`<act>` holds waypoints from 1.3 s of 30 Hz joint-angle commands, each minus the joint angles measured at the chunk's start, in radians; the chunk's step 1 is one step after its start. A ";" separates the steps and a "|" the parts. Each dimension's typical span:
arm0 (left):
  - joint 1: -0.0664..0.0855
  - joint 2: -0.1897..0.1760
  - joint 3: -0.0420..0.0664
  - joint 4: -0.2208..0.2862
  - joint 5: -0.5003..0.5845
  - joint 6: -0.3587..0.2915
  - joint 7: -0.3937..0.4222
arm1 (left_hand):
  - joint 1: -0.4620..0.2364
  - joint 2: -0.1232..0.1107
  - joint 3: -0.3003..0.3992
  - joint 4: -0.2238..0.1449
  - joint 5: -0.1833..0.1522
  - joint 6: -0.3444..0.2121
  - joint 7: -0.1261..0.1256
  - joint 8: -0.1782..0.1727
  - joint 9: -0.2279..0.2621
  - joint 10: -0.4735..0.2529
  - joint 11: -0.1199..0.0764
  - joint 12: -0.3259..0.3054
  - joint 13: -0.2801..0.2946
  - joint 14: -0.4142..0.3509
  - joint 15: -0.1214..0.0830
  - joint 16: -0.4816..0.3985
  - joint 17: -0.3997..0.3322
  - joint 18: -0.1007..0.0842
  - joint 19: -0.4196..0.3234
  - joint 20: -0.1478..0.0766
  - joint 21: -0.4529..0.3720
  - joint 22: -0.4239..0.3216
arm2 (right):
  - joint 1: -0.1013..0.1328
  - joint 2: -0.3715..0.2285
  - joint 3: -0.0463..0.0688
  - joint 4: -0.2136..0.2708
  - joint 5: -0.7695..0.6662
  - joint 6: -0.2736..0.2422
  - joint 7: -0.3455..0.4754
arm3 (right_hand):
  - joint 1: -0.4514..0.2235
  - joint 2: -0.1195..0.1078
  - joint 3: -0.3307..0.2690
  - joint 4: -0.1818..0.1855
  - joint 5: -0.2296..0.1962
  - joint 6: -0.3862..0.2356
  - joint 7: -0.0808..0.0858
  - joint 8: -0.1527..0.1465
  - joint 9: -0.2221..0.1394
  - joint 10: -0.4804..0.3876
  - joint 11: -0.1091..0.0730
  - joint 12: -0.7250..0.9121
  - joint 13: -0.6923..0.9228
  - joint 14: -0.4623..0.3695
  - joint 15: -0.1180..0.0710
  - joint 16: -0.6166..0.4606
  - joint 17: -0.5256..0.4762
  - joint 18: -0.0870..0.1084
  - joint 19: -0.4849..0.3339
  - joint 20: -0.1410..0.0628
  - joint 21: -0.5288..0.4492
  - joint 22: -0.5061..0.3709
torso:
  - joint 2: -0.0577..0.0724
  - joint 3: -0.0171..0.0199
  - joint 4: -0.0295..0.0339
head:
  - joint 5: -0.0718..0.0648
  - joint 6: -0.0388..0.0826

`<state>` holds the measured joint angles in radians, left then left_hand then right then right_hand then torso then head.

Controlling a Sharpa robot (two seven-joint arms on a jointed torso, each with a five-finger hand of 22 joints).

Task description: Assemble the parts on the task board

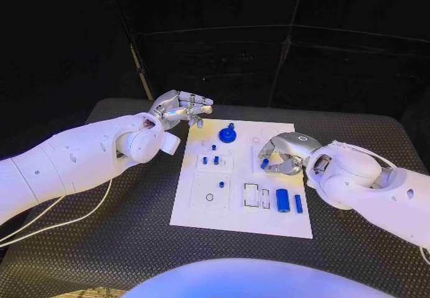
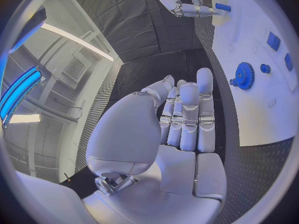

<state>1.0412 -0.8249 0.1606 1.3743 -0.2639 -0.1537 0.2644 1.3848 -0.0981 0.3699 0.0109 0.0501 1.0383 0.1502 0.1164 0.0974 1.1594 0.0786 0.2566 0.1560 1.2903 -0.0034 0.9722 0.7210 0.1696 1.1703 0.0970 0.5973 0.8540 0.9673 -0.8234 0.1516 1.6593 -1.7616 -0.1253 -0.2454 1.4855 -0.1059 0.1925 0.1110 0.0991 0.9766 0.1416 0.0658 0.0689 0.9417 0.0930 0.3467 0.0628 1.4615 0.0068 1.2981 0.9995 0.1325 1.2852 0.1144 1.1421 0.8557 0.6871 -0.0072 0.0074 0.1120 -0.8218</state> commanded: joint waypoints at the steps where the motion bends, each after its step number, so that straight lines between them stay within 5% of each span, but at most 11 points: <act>1: 0.001 0.002 0.001 0.001 0.004 0.000 0.013 | -0.002 0.009 -0.005 -0.001 -0.002 -0.003 0.005 -0.006 -0.001 -0.004 0.001 0.003 0.001 -0.005 0.004 -0.003 0.001 0.011 -0.005 0.005 -0.004 -0.001 | 0.002 0.007 0.001 -0.008 -0.029 0.002 -0.011 | 0.003 0.008 0.024 -0.001 -0.007 0.021 0.003 0.006 0.000 0.024 -0.001 -0.012 -0.002 0.008 -0.003 -0.004 0.001 -0.002 0.014 -0.003 0.010 0.010 | 0.001 0.0001 -0.0009 | 0.001 -0.002; 7: 0.001 0.002 0.001 0.001 0.004 0.002 0.012 | -0.002 0.009 -0.005 -0.001 -0.002 -0.003 0.005 -0.006 -0.001 -0.004 0.001 0.003 0.001 -0.005 0.004 -0.003 0.001 0.011 -0.005 0.005 -0.004 -0.001 | 0.002 0.017 0.001 -0.020 -0.030 0.021 -0.013 | 0.007 0.014 0.105 0.000 -0.034 0.077 0.005 0.013 0.002 0.113 -0.010 -0.033 -0.001 0.019 -0.012 0.013 0.035 -0.010 0.040 -0.011 0.042 0.057 | 0.001 0.0006 -0.0009 | 0.002 -0.005; 15: 0.001 0.002 0.001 0.000 0.004 0.006 0.009 | -0.002 0.009 -0.005 -0.001 -0.002 -0.003 0.005 -0.006 -0.001 -0.004 0.001 0.003 0.001 -0.005 0.004 -0.003 0.001 0.011 -0.005 0.005 -0.004 -0.001 | 0.002 0.025 0.001 -0.035 -0.038 0.046 -0.023 | -0.018 -0.014 0.200 -0.005 -0.035 0.117 0.000 0.007 0.000 0.189 -0.019 -0.096 0.000 0.022 -0.019 0.020 0.045 -0.015 0.053 -0.020 0.062 0.086 | 0.000 0.0004 -0.0013 | 0.000 -0.006; 27: 0.001 0.003 0.001 0.000 0.004 0.010 0.006 | -0.002 0.011 -0.006 -0.002 -0.002 -0.003 0.005 -0.006 -0.001 -0.005 0.001 0.006 0.002 -0.006 0.004 -0.004 0.000 0.012 -0.005 0.005 -0.005 -0.002 | 0.002 0.042 0.001 -0.056 -0.041 0.036 -0.020 | -0.034 -0.020 0.243 -0.015 -0.036 0.137 -0.002 0.007 0.000 0.223 -0.024 -0.123 0.001 0.024 -0.022 0.024 0.052 -0.018 0.061 -0.024 0.075 0.105 | 0.001 -0.0001 -0.0010 | -0.002 -0.008; 39: 0.001 0.002 0.001 -0.001 0.004 0.010 0.007 | -0.002 0.011 -0.006 -0.002 -0.002 -0.003 0.005 -0.006 -0.001 -0.005 0.001 0.006 0.002 -0.006 0.004 -0.004 0.000 0.012 -0.005 0.005 -0.005 -0.002 | 0.001 0.008 0.001 0.017 -0.002 -0.119 0.027 | -0.039 -0.016 0.288 -0.041 -0.011 0.167 -0.006 0.013 0.003 0.262 -0.031 -0.142 0.004 0.029 -0.028 0.037 0.074 -0.031 0.090 -0.030 0.122 0.177 | -0.002 0.0010 -0.0022 | -0.001 -0.006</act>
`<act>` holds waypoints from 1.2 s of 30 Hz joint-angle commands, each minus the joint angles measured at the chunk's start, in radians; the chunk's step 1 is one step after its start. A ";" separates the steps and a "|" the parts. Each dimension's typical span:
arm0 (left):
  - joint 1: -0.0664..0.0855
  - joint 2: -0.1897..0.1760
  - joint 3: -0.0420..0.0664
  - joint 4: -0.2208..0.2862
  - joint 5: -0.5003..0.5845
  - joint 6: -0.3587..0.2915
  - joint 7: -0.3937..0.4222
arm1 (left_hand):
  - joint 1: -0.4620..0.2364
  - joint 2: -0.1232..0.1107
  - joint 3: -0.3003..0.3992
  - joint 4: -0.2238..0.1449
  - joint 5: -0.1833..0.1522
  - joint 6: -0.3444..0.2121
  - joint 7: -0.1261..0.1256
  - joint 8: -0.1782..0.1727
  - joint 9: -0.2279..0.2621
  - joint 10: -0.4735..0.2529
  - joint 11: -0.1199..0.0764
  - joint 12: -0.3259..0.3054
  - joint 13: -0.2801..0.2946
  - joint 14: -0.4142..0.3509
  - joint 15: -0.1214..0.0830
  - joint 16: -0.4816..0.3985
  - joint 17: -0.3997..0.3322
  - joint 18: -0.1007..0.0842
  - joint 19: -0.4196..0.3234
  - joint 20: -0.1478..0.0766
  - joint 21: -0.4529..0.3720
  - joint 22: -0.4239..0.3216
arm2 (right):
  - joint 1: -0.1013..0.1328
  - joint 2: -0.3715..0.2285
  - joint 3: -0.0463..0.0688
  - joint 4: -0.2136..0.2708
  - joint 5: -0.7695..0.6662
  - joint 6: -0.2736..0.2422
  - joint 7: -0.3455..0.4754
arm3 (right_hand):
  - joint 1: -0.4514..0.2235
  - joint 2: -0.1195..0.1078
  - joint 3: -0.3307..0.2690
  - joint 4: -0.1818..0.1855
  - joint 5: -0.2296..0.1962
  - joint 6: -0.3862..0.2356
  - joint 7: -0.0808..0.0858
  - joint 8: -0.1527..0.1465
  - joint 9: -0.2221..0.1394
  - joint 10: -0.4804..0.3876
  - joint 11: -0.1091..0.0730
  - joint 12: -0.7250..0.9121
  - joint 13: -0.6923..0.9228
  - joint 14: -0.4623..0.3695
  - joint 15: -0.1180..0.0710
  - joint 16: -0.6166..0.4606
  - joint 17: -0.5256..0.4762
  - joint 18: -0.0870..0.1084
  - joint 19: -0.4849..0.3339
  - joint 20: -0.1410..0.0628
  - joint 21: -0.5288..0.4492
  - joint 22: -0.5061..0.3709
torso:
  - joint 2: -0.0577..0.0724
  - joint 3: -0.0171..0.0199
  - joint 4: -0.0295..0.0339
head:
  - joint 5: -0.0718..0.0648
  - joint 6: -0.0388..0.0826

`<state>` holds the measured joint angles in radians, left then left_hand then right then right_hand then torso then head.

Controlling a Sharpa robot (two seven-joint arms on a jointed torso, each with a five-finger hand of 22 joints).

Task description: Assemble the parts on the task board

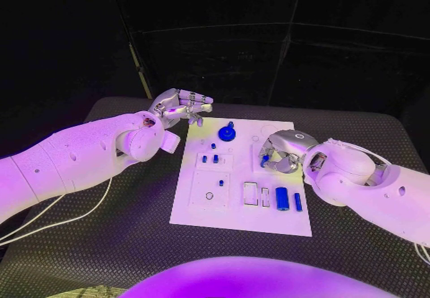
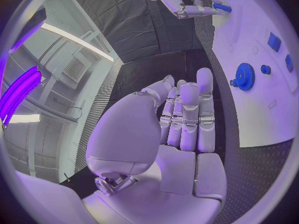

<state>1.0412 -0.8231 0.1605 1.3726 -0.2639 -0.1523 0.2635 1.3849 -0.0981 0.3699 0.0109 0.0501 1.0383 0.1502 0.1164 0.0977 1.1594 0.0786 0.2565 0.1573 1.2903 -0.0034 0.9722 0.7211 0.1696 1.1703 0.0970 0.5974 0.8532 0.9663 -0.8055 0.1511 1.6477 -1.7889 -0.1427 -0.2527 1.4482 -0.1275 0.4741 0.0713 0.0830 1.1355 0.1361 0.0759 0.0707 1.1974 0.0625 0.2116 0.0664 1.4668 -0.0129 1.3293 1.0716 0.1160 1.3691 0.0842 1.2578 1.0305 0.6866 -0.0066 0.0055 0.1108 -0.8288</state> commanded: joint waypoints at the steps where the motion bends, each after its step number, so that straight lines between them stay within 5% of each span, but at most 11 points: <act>1: 0.000 0.001 0.001 0.000 0.004 0.009 0.007 | -0.002 0.011 -0.006 -0.002 -0.002 -0.003 0.005 -0.006 -0.002 -0.005 0.001 0.006 0.001 -0.006 0.004 -0.004 -0.001 0.012 -0.005 0.005 -0.005 -0.001 | 0.002 -0.016 0.002 0.040 0.035 -0.113 0.039 | -0.002 0.006 0.010 -0.004 0.007 0.009 -0.001 0.003 0.001 0.008 0.000 -0.009 0.000 0.024 -0.008 0.006 0.002 -0.014 0.006 0.000 0.008 0.004 | -0.001 0.0001 0.0004 | 0.000 0.001; 3: 0.000 0.001 0.001 0.000 0.004 0.009 0.007 | -0.002 0.011 -0.006 -0.002 -0.002 -0.003 0.005 -0.006 -0.002 -0.005 0.001 0.006 0.001 -0.006 0.004 -0.004 -0.001 0.012 -0.005 0.005 -0.005 -0.001 | 0.002 -0.026 0.004 0.062 0.051 -0.131 0.047 | -0.002 0.006 0.016 -0.009 0.014 0.010 0.000 0.002 0.001 0.010 0.000 -0.013 0.000 0.024 -0.008 0.007 0.002 -0.015 0.007 -0.001 0.009 0.005 | -0.001 -0.0002 0.0013 | -0.001 0.002; 6: -0.001 0.001 0.001 0.001 0.004 0.008 0.007 | -0.003 0.011 -0.007 -0.001 -0.002 -0.005 0.006 -0.007 -0.003 -0.008 0.002 0.008 0.002 -0.007 0.004 -0.004 -0.001 0.012 -0.004 0.006 -0.006 -0.002 | 0.002 -0.040 0.026 0.111 0.082 -0.151 0.060 | -0.003 0.006 0.022 -0.013 0.022 0.010 0.001 0.001 0.000 0.011 0.000 -0.016 0.000 0.024 -0.008 0.008 0.004 -0.015 0.007 -0.002 0.011 0.007 | 0.001 -0.0003 0.0025 | -0.002 0.003; 9: -0.001 0.002 0.001 0.000 0.004 0.006 0.006 | -0.004 0.011 -0.008 -0.001 -0.002 -0.009 0.008 -0.010 -0.004 -0.011 0.003 0.009 0.003 -0.007 0.005 -0.005 -0.002 0.011 -0.004 0.006 -0.008 -0.003 | 0.002 -0.045 0.037 0.140 0.099 -0.149 0.062 | -0.004 0.006 0.025 -0.015 0.024 0.011 0.001 0.001 0.000 0.012 0.000 -0.018 0.000 0.025 -0.008 0.009 0.006 -0.015 0.007 -0.002 0.011 0.007 | 0.000 0.0001 0.0009 | -0.003 0.005; 18: -0.002 0.006 0.001 0.002 0.004 0.007 0.006 | -0.005 0.011 -0.009 0.000 -0.002 -0.012 0.010 -0.011 -0.005 -0.013 0.004 0.010 0.003 -0.007 0.006 -0.004 -0.002 0.011 -0.004 0.007 -0.008 -0.003 | 0.002 0.019 0.039 0.137 0.134 -0.119 0.081 | -0.012 0.002 0.026 -0.016 0.024 0.010 0.002 -0.001 0.000 0.014 0.001 -0.022 0.000 0.025 -0.007 0.009 0.005 -0.015 0.006 -0.002 0.012 0.008 | 0.000 -0.0018 0.0024 | 0.002 0.003; 22: -0.002 0.008 0.001 0.003 0.004 0.007 0.007 | -0.005 0.011 -0.009 0.000 -0.002 -0.012 0.010 -0.011 -0.005 -0.013 0.004 0.010 0.004 -0.007 0.006 -0.004 -0.002 0.011 -0.004 0.007 -0.009 -0.003 | 0.002 0.064 0.007 0.128 0.137 -0.113 0.099 | -0.012 0.001 0.026 -0.017 0.024 0.010 0.002 -0.001 0.000 0.014 0.002 -0.022 0.000 0.025 -0.007 0.009 0.005 -0.015 0.006 -0.002 0.012 0.008 | 0.001 -0.0013 0.0029 | 0.003 0.002; 28: -0.002 0.016 0.001 0.004 0.004 0.007 0.008 | -0.005 0.011 -0.009 0.000 -0.002 -0.012 0.010 -0.011 -0.005 -0.013 0.004 0.010 0.004 -0.007 0.006 -0.004 -0.002 0.011 -0.004 0.007 -0.009 -0.003 | 0.001 0.130 -0.061 0.091 0.122 -0.094 0.116 | -0.013 0.001 0.026 -0.017 0.025 0.010 0.002 -0.001 0.000 0.015 0.002 -0.023 0.000 0.024 -0.007 0.009 0.004 -0.015 0.006 -0.002 0.012 0.008 | 0.002 -0.0028 0.0051 | 0.008 -0.001; 33: -0.002 0.020 0.001 0.003 0.004 0.007 0.007 | -0.005 0.011 -0.009 0.000 -0.002 -0.012 0.010 -0.011 -0.005 -0.013 0.004 0.010 0.004 -0.007 0.006 -0.004 -0.002 0.011 -0.004 0.007 -0.009 -0.003 | 0.001 0.167 -0.099 0.059 0.107 -0.079 0.122 | -0.014 0.001 0.026 -0.018 0.026 0.010 0.002 -0.001 0.000 0.014 0.002 -0.024 0.000 0.024 -0.007 0.009 0.004 -0.015 0.006 -0.002 0.012 0.008 | 0.001 -0.0015 0.0012 | 0.017 -0.005; 36: -0.001 0.022 0.001 0.003 0.004 0.007 0.007 | -0.005 0.011 -0.009 0.000 -0.002 -0.012 0.010 -0.011 -0.005 -0.013 0.004 0.010 0.004 -0.007 0.006 -0.004 -0.002 0.011 -0.004 0.007 -0.009 -0.003 | 0.000 0.184 -0.111 0.042 0.097 -0.072 0.119 | -0.014 0.001 0.026 -0.018 0.026 0.010 0.002 -0.001 0.000 0.014 0.002 -0.024 0.000 0.024 -0.007 0.009 0.004 -0.015 0.006 -0.002 0.012 0.008 | 0.002 -0.0013 0.0010 | 0.017 -0.006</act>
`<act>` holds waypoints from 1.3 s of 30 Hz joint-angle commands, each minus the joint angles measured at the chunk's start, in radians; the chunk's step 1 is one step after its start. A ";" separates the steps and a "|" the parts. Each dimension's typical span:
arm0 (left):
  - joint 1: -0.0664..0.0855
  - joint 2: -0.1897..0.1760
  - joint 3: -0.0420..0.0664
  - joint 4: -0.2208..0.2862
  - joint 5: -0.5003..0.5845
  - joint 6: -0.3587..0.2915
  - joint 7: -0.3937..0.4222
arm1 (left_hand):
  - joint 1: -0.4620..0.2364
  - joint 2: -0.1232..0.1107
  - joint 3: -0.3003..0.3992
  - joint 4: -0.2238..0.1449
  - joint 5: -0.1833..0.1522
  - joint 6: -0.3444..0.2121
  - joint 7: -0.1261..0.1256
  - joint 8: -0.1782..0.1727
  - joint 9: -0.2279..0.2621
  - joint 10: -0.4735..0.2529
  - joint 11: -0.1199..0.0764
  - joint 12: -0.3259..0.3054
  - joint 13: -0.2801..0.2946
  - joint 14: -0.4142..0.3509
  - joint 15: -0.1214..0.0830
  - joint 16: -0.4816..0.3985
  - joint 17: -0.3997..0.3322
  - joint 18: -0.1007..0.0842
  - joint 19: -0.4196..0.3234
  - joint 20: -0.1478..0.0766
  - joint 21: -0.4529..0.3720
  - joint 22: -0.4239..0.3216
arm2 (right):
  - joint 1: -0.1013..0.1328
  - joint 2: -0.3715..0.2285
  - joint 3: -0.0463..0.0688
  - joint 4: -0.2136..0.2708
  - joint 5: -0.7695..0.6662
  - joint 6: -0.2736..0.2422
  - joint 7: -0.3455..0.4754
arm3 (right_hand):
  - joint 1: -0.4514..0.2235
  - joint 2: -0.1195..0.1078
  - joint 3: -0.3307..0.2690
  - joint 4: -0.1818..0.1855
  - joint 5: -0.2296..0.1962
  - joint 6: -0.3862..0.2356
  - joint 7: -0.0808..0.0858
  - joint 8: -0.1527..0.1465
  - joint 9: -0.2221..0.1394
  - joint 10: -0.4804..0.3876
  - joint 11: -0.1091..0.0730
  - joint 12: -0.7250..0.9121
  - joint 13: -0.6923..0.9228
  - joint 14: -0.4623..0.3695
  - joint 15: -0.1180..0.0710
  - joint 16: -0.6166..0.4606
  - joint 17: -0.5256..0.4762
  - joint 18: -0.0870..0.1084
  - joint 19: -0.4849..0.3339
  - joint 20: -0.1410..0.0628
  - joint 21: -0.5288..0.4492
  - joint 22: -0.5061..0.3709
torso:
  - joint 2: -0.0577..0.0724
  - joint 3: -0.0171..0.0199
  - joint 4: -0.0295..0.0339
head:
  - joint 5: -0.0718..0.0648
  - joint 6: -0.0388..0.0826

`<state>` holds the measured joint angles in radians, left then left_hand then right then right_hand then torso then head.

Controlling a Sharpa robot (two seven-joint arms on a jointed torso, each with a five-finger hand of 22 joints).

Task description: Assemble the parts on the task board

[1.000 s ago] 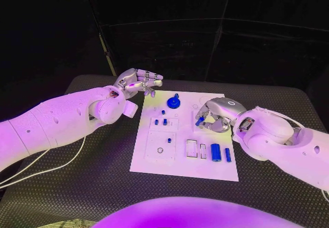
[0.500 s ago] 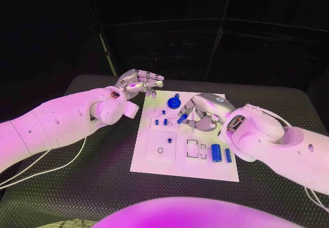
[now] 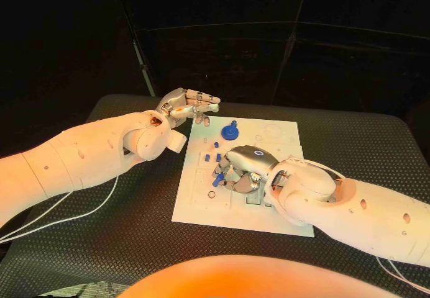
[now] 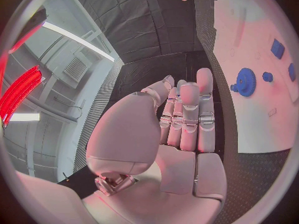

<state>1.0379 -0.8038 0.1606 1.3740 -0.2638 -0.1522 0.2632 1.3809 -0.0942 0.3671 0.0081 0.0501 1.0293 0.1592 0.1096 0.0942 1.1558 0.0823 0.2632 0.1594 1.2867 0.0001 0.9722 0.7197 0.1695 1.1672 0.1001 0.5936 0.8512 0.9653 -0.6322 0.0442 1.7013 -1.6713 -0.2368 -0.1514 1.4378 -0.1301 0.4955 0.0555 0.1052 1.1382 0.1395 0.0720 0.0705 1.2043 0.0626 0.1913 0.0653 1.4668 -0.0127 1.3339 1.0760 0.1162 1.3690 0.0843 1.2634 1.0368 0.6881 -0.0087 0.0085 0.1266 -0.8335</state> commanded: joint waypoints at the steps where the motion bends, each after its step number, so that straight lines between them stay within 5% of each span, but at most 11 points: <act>1: 0.002 0.003 0.001 0.002 0.004 0.007 0.007 | -0.001 0.007 -0.006 0.002 -0.002 -0.003 0.001 -0.004 -0.001 -0.009 0.000 0.004 0.001 -0.004 0.002 -0.004 -0.001 0.011 -0.001 0.004 -0.005 -0.001 | 0.000 0.015 -0.007 -0.017 -0.024 0.024 0.015 | -0.003 0.003 0.005 -0.003 0.004 0.007 -0.001 0.003 0.000 0.007 0.002 -0.004 0.001 0.024 -0.007 0.004 -0.001 -0.015 0.006 -0.002 0.007 0.001 | 0.000 0.0009 -0.0012 | 0.002 -0.002; 39: 0.002 0.007 0.001 -0.002 0.004 0.015 0.004 | -0.001 0.007 -0.007 0.002 -0.002 -0.004 0.002 -0.005 -0.002 -0.011 0.001 0.005 0.002 -0.004 0.003 -0.004 -0.001 0.011 -0.001 0.004 -0.005 -0.002 | -0.007 0.069 -0.022 -0.062 -0.093 0.127 -0.035 | -0.009 0.003 0.005 -0.004 0.005 0.007 0.000 0.002 0.000 0.008 0.002 -0.008 0.001 0.023 -0.007 0.003 -0.005 -0.016 0.007 -0.002 0.009 0.005 | 0.000 0.0013 -0.0005 | 0.012 -0.016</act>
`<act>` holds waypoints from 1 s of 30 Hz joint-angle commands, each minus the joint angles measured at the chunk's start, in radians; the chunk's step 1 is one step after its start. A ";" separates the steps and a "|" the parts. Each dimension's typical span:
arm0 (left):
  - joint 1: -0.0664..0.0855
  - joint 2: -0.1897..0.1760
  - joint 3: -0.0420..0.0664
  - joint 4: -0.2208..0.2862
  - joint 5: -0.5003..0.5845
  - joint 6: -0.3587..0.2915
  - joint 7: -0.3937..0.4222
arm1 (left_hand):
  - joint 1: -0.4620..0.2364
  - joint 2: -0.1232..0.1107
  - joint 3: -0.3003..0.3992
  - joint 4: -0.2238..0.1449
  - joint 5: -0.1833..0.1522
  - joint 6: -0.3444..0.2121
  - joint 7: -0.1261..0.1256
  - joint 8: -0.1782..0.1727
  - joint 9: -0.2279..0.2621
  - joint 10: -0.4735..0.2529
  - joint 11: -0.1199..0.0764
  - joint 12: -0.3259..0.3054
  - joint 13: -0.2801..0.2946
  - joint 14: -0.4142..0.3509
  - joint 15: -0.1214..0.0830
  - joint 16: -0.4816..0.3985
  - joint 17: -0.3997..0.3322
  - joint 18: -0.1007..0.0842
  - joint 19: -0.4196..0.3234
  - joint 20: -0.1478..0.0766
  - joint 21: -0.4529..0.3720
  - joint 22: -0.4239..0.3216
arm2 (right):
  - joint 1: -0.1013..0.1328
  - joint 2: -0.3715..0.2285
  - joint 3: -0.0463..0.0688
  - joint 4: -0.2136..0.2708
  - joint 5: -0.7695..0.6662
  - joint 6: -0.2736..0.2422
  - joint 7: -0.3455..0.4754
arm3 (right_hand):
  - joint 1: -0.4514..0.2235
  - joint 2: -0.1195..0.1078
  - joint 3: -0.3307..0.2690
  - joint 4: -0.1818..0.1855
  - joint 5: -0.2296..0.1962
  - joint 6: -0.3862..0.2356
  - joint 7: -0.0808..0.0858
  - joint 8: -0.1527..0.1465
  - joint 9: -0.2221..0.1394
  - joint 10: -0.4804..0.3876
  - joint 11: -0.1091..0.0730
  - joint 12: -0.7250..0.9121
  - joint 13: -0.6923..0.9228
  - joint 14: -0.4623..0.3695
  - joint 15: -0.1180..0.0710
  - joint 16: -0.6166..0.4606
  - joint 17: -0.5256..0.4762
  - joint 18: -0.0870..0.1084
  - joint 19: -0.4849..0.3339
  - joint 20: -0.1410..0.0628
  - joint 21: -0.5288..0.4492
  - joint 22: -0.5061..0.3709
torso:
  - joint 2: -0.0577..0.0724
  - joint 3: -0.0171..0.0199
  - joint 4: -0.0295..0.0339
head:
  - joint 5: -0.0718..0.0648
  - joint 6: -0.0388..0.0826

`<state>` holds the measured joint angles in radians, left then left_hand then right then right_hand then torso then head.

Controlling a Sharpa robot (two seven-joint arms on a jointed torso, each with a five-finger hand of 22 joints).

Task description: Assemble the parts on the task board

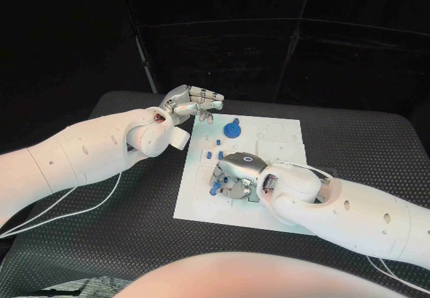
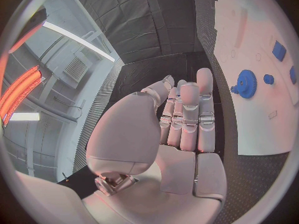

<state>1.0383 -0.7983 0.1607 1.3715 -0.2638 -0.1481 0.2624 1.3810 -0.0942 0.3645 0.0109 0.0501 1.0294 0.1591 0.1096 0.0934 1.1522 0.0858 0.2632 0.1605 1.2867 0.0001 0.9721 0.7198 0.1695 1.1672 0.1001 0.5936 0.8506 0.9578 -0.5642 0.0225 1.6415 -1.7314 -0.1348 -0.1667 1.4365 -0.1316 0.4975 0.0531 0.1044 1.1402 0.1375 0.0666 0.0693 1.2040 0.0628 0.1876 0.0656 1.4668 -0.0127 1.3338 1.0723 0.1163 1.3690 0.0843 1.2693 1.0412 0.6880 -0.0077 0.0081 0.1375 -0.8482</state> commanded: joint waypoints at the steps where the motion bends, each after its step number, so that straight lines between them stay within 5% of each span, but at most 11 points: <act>1: 0.002 0.001 0.001 0.001 0.004 0.011 0.005 | -0.001 0.007 -0.004 0.000 -0.002 -0.004 0.002 -0.005 -0.001 -0.007 -0.002 0.005 0.001 -0.004 0.003 -0.004 -0.001 0.011 -0.001 0.004 -0.005 -0.001 | 0.001 0.001 0.000 -0.003 -0.038 0.027 -0.021 | -0.008 0.004 0.003 -0.001 0.006 0.005 0.002 0.007 0.001 0.008 0.002 -0.004 0.001 0.023 -0.007 0.003 -0.001 -0.016 0.007 -0.002 0.003 0.000 | 0.000 0.0002 -0.0002 | 0.001 -0.001; 11: 0.002 0.003 0.001 -0.001 0.004 0.012 0.004 | -0.001 0.007 -0.004 0.000 -0.002 -0.004 0.002 -0.005 -0.001 -0.007 -0.002 0.005 0.001 -0.004 0.003 -0.004 -0.001 0.011 -0.001 0.004 -0.005 -0.001 | 0.000 0.009 -0.002 -0.007 -0.074 0.034 -0.023 | -0.011 0.003 0.003 -0.003 0.007 0.005 0.001 0.007 0.001 0.008 0.002 -0.006 0.001 0.023 -0.006 0.002 -0.002 -0.016 0.006 -0.002 0.003 0.000 | 0.000 0.0005 -0.0006 | 0.001 -0.001; 18: 0.002 0.004 0.001 -0.003 0.004 0.015 0.002 | -0.001 0.007 -0.004 0.000 -0.002 -0.004 0.002 -0.005 -0.001 -0.007 -0.002 0.005 0.001 -0.004 0.003 -0.004 -0.001 0.011 -0.001 0.004 -0.005 -0.001 | 0.000 0.019 -0.032 -0.007 -0.071 0.031 0.007 | -0.035 -0.015 -0.007 -0.007 0.017 -0.005 0.005 0.001 -0.001 -0.007 0.007 -0.027 -0.001 0.021 -0.002 0.001 -0.006 -0.016 0.003 0.001 0.003 -0.001 | 0.000 0.0002 -0.0001 | -0.002 -0.003; 30: 0.002 0.004 0.001 -0.004 0.004 0.019 0.000 | -0.002 0.007 -0.005 0.000 -0.002 -0.004 0.002 -0.005 -0.001 -0.009 -0.002 0.007 0.002 -0.005 0.004 -0.005 -0.003 0.011 0.000 0.005 -0.007 -0.002 | -0.001 0.022 -0.039 -0.008 -0.061 -0.009 0.029 | -0.069 -0.044 -0.037 -0.011 0.040 -0.041 0.013 -0.003 -0.004 -0.081 0.027 -0.065 -0.002 0.018 0.013 -0.001 -0.011 -0.013 -0.007 0.014 -0.003 -0.012 | 0.000 0.0000 -0.0008 | -0.003 -0.001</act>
<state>1.0383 -0.7954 0.1607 1.3664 -0.2638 -0.1420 0.2602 1.3810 -0.0942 0.3645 0.0108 0.0501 1.0294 0.1591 0.1096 0.0933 1.1500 0.0835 0.2640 0.1613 1.2867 0.0001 0.9721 0.7179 0.1695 1.1672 0.1001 0.5936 0.8503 0.9592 -0.5421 -0.0137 1.6326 -1.7893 -0.1371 -0.1541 1.3730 -0.1677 0.4662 0.0426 0.1373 1.1030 0.1506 0.0658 0.0659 1.1267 0.0891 0.1295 0.0623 1.4666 -0.0051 1.3337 1.0616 0.1165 1.3618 0.0914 1.2692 1.0294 0.6873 -0.0076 0.0072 0.1350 -0.8502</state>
